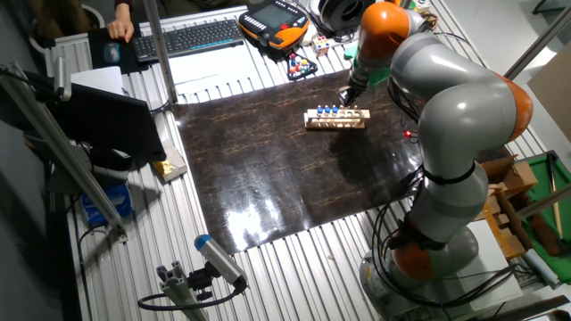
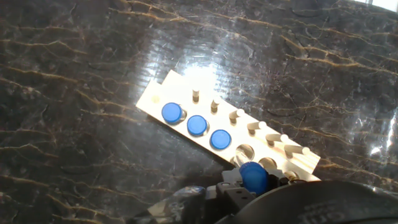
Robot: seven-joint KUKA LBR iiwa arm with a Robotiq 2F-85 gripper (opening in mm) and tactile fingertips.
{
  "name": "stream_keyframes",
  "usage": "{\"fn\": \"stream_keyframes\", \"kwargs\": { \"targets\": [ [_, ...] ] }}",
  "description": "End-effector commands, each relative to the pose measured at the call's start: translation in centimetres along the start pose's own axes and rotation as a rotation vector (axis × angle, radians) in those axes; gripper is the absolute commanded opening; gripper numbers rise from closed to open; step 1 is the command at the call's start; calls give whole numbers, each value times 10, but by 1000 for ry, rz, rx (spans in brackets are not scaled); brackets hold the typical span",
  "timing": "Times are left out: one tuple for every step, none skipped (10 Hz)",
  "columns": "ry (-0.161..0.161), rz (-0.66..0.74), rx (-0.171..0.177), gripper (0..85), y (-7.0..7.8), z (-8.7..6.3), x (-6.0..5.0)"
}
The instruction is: Shake the test tube
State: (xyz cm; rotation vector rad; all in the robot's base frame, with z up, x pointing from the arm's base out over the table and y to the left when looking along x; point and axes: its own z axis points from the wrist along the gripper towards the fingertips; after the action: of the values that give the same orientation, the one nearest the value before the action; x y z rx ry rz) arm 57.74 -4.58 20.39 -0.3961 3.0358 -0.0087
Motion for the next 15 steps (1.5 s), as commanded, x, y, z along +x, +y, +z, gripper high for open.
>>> {"fn": "stream_keyframes", "kwargs": {
  "targets": [
    [-14,20,-19,7,-1,0,0],
    [-18,27,-13,7,-1,0,0],
    [-16,25,1,7,-1,0,0],
    [-15,17,15,7,-1,0,0],
    [-13,14,16,7,-1,0,0],
    [-10,15,6,7,-1,0,0],
    [-10,16,-2,7,-1,0,0],
    [-10,16,-2,7,-1,0,0],
    [-9,21,1,7,-1,0,0],
    [-3,25,8,7,-1,0,0],
    [5,36,3,7,-1,0,0],
    [8,45,-5,7,-2,-4,2],
    [11,56,-14,7,-4,-12,5],
    [15,57,-16,7,-6,-21,8],
    [15,64,-15,7,-7,-28,11]
  ]
}}
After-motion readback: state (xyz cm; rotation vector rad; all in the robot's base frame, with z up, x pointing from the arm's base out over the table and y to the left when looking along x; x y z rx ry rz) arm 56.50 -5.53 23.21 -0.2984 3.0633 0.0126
